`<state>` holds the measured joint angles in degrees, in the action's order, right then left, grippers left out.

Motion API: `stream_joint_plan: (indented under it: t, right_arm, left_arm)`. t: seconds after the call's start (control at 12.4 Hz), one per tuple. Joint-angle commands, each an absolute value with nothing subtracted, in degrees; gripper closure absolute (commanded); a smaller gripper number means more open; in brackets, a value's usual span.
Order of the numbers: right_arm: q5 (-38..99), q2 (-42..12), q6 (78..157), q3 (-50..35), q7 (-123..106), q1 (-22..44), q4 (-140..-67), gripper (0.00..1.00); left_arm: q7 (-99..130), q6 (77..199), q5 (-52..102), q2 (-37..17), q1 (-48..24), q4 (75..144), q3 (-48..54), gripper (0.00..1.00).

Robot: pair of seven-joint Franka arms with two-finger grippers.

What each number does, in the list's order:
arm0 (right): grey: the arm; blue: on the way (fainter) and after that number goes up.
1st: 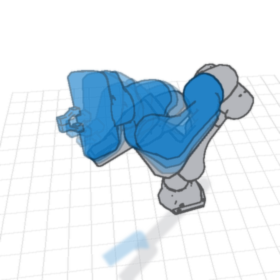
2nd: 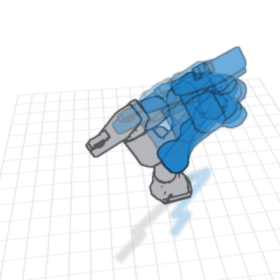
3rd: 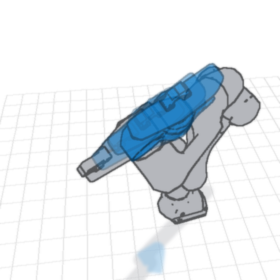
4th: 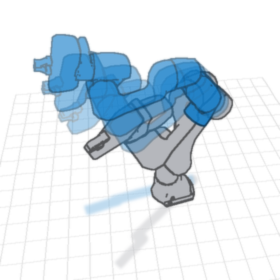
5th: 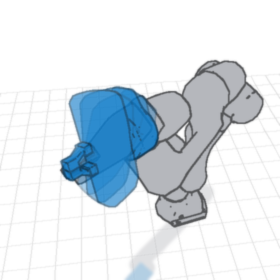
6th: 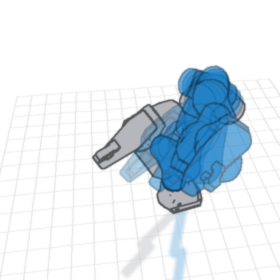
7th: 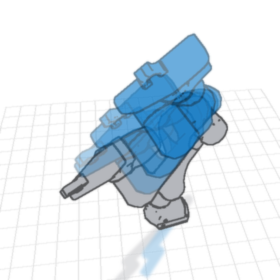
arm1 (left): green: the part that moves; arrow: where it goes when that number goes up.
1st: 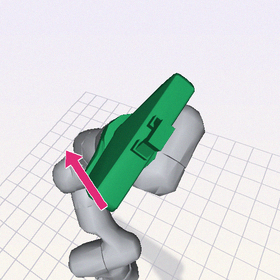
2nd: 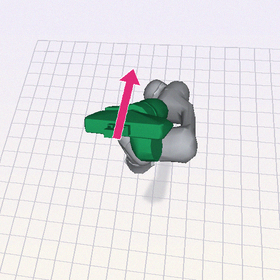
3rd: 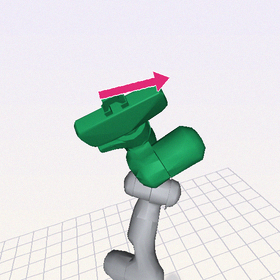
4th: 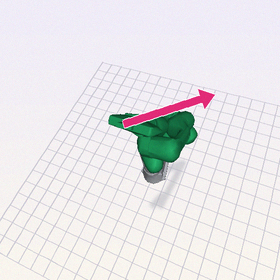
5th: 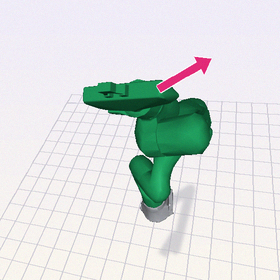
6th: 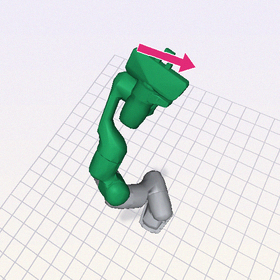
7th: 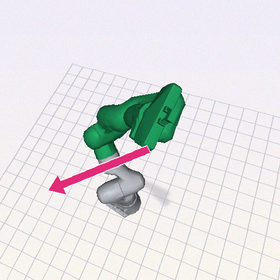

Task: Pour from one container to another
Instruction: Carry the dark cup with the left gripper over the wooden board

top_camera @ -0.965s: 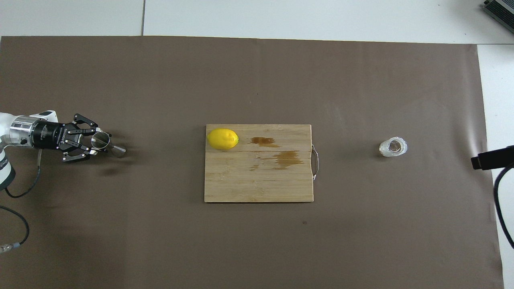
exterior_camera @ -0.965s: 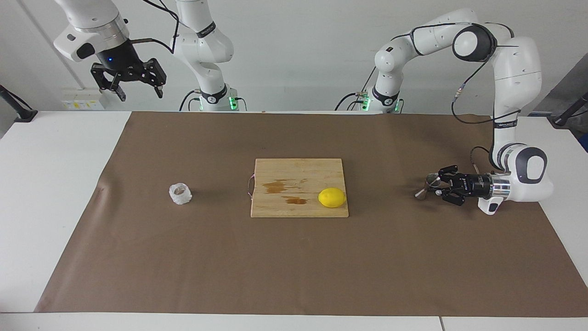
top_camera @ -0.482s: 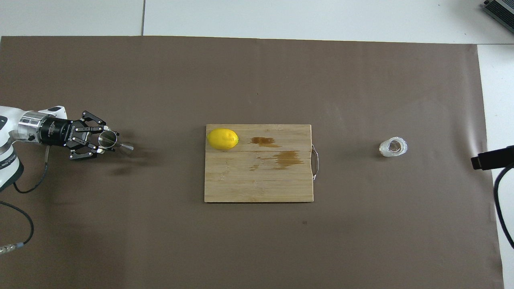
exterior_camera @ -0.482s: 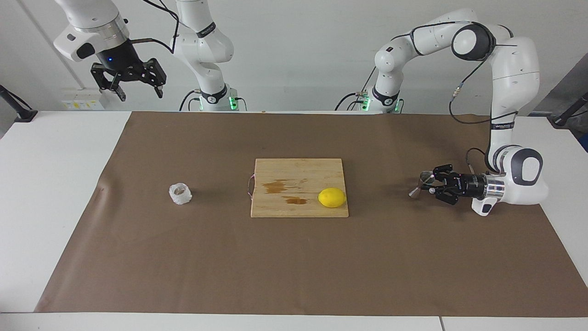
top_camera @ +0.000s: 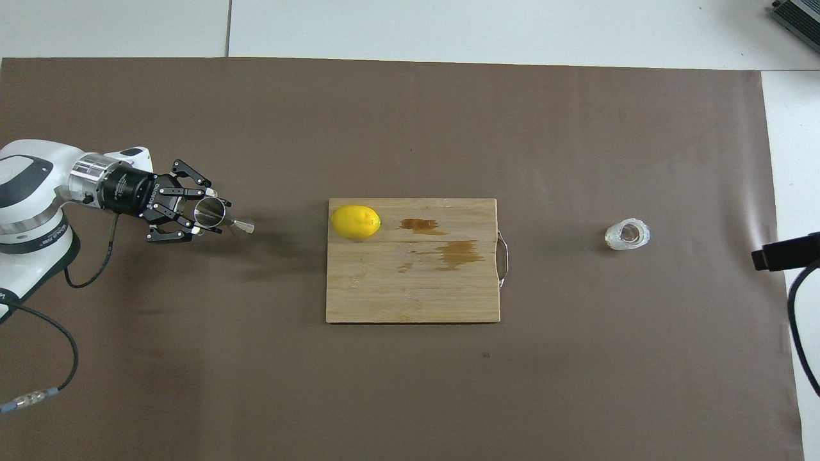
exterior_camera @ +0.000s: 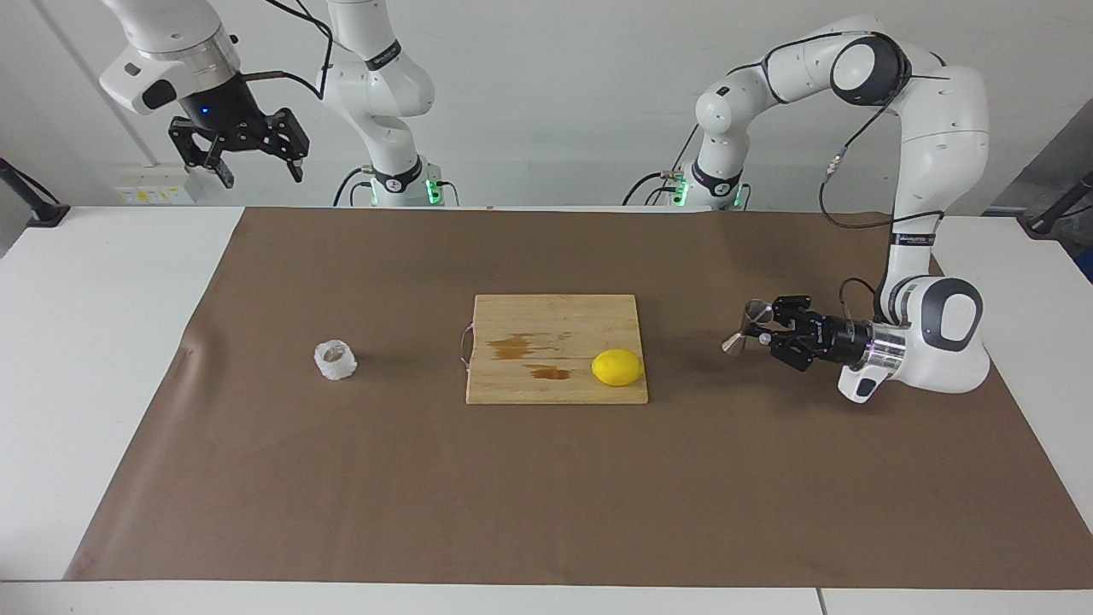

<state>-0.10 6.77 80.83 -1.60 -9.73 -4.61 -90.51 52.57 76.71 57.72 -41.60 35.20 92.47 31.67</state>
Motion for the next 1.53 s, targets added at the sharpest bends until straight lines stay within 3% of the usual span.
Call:
stream_joint_plan:
  t: [0.0,0.56,1.45]
  right_arm:
    - [0.9,7.9,81.0,-1.8,-9.8,-5.3,-91.8,0.00]
    - [0.9,7.9,81.0,-1.8,-9.8,-5.3,-91.8,0.00]
    - [0.9,7.9,81.0,-1.8,-9.8,-5.3,-91.8,0.00]
  left_arm:
    - [54.0,77.0,62.5,-36.8,30.9,95.7,30.5,1.00]
    - [53.8,85.9,71.9,-34.5,18.7,97.4,30.2,1.00]
    - [49.6,106.0,81.5,-37.8,2.3,97.1,30.4,1.00]
